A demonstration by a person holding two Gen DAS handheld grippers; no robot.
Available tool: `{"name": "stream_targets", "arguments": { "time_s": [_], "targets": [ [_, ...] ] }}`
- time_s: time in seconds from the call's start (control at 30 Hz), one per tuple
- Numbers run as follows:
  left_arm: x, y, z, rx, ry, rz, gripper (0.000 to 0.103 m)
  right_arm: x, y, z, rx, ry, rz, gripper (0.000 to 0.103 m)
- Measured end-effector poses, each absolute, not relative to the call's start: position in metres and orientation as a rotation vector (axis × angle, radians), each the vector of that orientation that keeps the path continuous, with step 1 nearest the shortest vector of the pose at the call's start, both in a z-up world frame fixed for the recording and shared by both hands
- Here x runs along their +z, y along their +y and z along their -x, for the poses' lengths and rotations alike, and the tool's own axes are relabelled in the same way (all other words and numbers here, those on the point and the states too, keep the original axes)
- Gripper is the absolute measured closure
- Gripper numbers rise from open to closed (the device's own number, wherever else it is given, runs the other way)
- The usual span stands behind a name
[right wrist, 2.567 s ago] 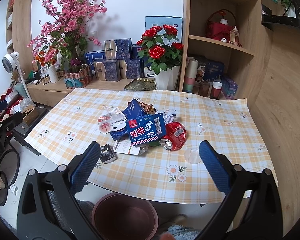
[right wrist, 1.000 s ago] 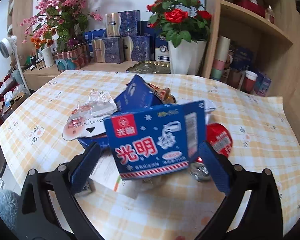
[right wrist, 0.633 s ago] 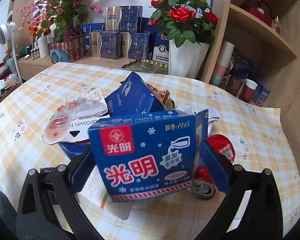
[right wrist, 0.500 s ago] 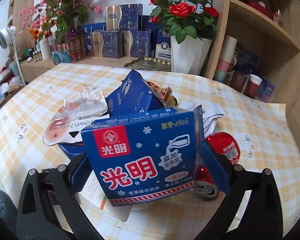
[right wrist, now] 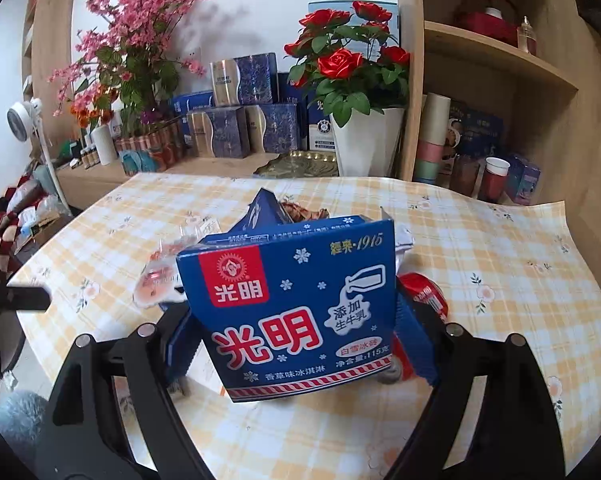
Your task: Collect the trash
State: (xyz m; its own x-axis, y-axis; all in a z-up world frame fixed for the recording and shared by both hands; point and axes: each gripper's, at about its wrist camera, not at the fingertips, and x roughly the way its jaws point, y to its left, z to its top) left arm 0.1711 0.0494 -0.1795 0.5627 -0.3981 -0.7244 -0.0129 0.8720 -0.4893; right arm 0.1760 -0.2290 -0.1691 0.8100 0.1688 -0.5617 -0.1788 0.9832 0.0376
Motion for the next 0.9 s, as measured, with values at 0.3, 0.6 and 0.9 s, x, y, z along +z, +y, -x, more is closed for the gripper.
{"name": "stream_targets", "arguments": {
  "time_s": [0.3,0.6,0.9],
  "targets": [
    [-0.226,0.065,-0.245,-0.248,0.986,0.903,0.055,-0.176,-0.239,-0.173,0.164,0.625,-0.021,0.020],
    [-0.251,0.060,-0.292,-0.170,0.949,1.039,0.055,-0.176,-0.243,-0.173,0.169,0.631,-0.041,0.020],
    [-0.287,0.065,-0.313,-0.158,0.974,1.178,0.055,-0.176,-0.247,-0.169,0.183,0.633,-0.072,0.020]
  ]
}}
